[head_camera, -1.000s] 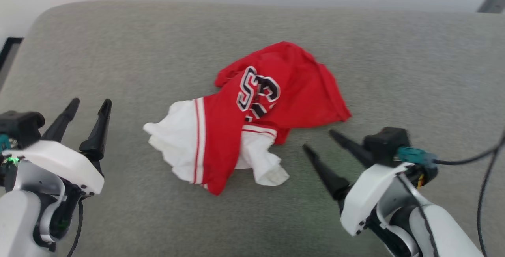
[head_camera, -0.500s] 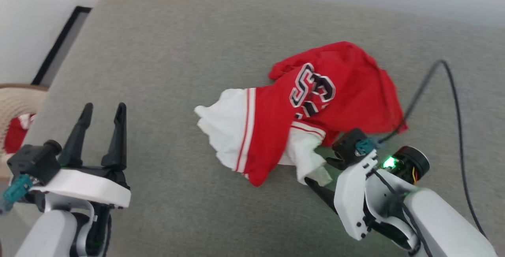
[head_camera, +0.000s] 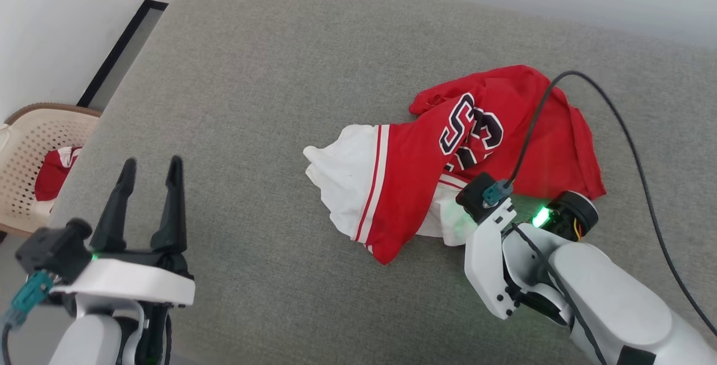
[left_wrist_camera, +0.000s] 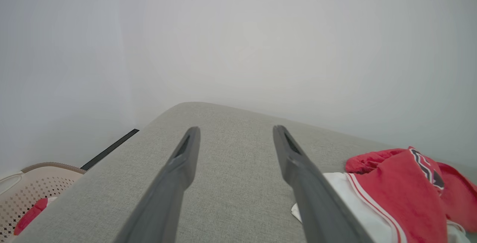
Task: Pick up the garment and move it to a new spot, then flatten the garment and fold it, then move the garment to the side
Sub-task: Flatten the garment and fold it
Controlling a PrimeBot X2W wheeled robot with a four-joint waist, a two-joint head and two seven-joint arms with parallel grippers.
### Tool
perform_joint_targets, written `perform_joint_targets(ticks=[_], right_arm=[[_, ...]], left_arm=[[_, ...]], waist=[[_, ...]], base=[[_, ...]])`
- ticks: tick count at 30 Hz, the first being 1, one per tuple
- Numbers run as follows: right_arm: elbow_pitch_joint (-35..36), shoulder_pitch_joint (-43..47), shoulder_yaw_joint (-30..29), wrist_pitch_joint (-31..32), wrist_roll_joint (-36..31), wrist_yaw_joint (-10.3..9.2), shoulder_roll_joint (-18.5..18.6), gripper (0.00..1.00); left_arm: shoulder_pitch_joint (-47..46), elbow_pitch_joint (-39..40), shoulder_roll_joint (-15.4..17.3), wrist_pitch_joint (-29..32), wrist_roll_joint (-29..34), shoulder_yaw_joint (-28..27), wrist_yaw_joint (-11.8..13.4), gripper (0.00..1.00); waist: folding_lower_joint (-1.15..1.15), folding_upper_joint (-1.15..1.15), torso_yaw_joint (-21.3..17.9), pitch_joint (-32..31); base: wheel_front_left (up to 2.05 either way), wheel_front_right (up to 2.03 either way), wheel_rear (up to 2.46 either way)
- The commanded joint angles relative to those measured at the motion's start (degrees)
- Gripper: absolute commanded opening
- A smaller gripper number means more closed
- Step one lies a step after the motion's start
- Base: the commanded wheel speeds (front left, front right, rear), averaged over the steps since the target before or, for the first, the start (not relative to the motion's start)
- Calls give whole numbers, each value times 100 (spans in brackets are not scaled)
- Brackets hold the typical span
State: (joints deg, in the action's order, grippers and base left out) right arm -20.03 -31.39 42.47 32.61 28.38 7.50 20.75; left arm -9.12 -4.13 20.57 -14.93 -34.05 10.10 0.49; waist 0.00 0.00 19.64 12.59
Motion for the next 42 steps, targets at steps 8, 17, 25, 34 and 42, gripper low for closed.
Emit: perform_joint_targets(ticks=[8, 17, 25, 34, 42], right_arm=[[325, -116, -72, -140, 524, -3, 293, 0], [1489, 515, -1228, 306, 905, -3, 965, 0], [1939, 1415, -3043, 1181, 850, -2, 1308, 0], [1123, 1891, -4341, 1642, 495, -3, 1073, 0], [20, 1376, -4319, 1260, 91, -2, 715, 100]], left_arm=[[445, 136, -308, -33, 403, -550, -212, 100], [928, 282, -547, -34, 670, -1056, -389, 100], [1132, 309, -606, -34, 787, -1185, -493, 100], [1039, 236, -592, -34, 843, -1114, -573, 100], [874, 152, -493, 38, 757, -956, -650, 100]], waist=[[0, 0, -205, -194], [0, 0, -607, -523], [0, 0, -856, -690], [0, 0, -886, -687], [0, 0, -915, -548]], base=[[0, 0, 0], [0, 0, 0], [0, 0, 0], [0, 0, 0], [0, 0, 0]])
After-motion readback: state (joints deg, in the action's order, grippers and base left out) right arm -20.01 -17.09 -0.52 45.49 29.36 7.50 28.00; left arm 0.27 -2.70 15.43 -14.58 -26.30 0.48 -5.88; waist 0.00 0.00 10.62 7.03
